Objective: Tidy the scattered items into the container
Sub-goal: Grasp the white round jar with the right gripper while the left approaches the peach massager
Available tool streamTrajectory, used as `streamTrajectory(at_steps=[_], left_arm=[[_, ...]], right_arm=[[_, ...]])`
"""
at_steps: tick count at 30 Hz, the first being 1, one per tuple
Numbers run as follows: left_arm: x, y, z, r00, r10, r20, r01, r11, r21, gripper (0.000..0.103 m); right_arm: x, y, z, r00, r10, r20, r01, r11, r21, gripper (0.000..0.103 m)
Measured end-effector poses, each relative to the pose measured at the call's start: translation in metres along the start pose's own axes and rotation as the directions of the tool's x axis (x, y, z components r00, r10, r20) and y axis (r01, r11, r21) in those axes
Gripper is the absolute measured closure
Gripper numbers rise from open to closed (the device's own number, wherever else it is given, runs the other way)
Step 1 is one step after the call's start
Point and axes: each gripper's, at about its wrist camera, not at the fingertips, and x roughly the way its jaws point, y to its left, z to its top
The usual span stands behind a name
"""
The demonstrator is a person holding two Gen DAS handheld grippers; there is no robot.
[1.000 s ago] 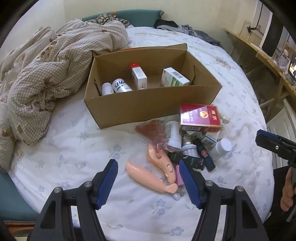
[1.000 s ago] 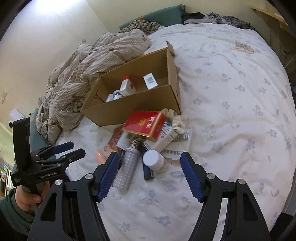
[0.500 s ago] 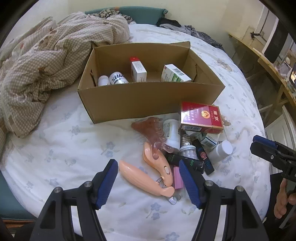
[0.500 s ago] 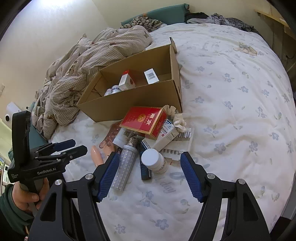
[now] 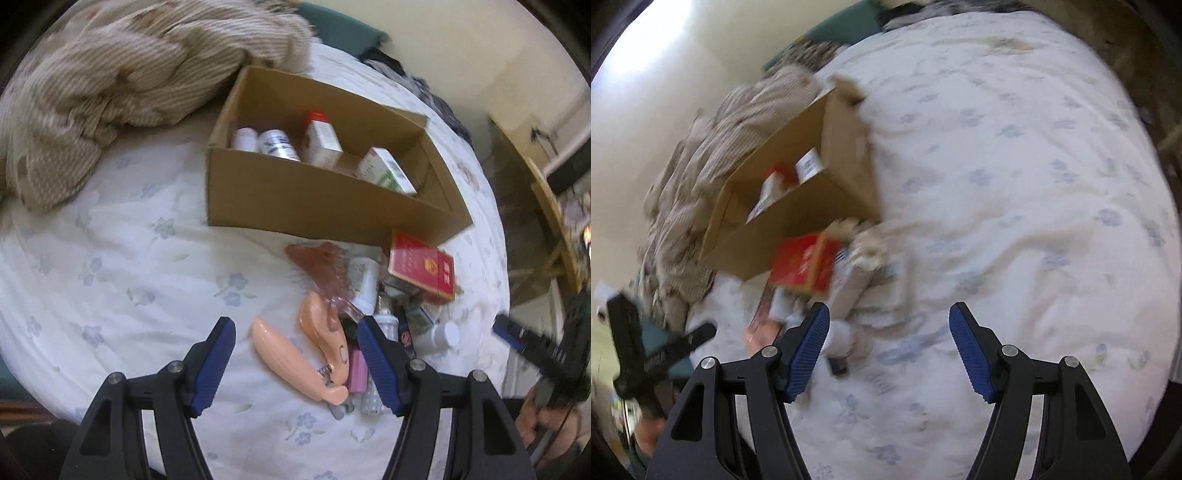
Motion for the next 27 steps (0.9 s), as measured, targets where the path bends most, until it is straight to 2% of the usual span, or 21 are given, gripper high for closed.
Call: streamTrajectory(at_steps=[4,8,10,11,14,18,20,23,27], left_arm=[[0.002,0.004,0.0,1.0,-0.016,-0.014,0.016,1.0,-0.027,0.034],[0.005,0.004,-0.001,0.999,-0.027,-0.027,0.027,0.999,-0.03,0.034],[0.006,0.004,-0.001,0.999,-0.033,-0.034,0.032,0.999,-0.032,0.034],[0.012,0.006,-0.003,0.998,-0.026,-0.061,0.024,0.999,-0.039,0.034],[0.024,0.011,-0.005,0.994,-0.015,-0.109,0.008,0.998,-0.064,0.034],[0.036,0.013,-0.005,0.988,-0.013,-0.152,0.001,0.997,-0.079,0.034],[0.042,0.008,-0.006,0.985,-0.014,-0.172,0.004,0.998,-0.062,0.034],[0.058,-0.002,-0.006,0.978,0.022,-0.207,-0.026,1.0,-0.017,0.034],[0.078,-0.008,-0.006,0.964,0.102,-0.244,-0.097,0.995,0.032,0.047]], right_arm=[[0.022,0.04,-0.013,0.998,-0.011,-0.061,-0.002,0.98,-0.2,0.032],[0.049,0.068,-0.023,0.993,-0.094,-0.076,0.062,0.934,-0.351,0.032],[0.064,0.07,-0.027,0.989,-0.111,-0.096,0.068,0.928,-0.367,0.048],[0.068,0.069,-0.028,0.988,-0.123,-0.096,0.079,0.926,-0.37,0.065],[0.068,0.067,-0.028,0.988,-0.127,-0.088,0.087,0.928,-0.362,0.066],[0.045,0.063,-0.022,0.996,-0.073,-0.048,0.055,0.95,-0.307,0.066],[0.033,0.062,-0.02,0.999,-0.048,-0.024,0.039,0.958,-0.286,0.066],[0.012,0.066,-0.017,1.0,-0.011,0.022,0.017,0.963,-0.269,0.066],[-0.005,0.069,-0.015,0.997,0.026,0.076,-0.004,0.962,-0.271,0.066]])
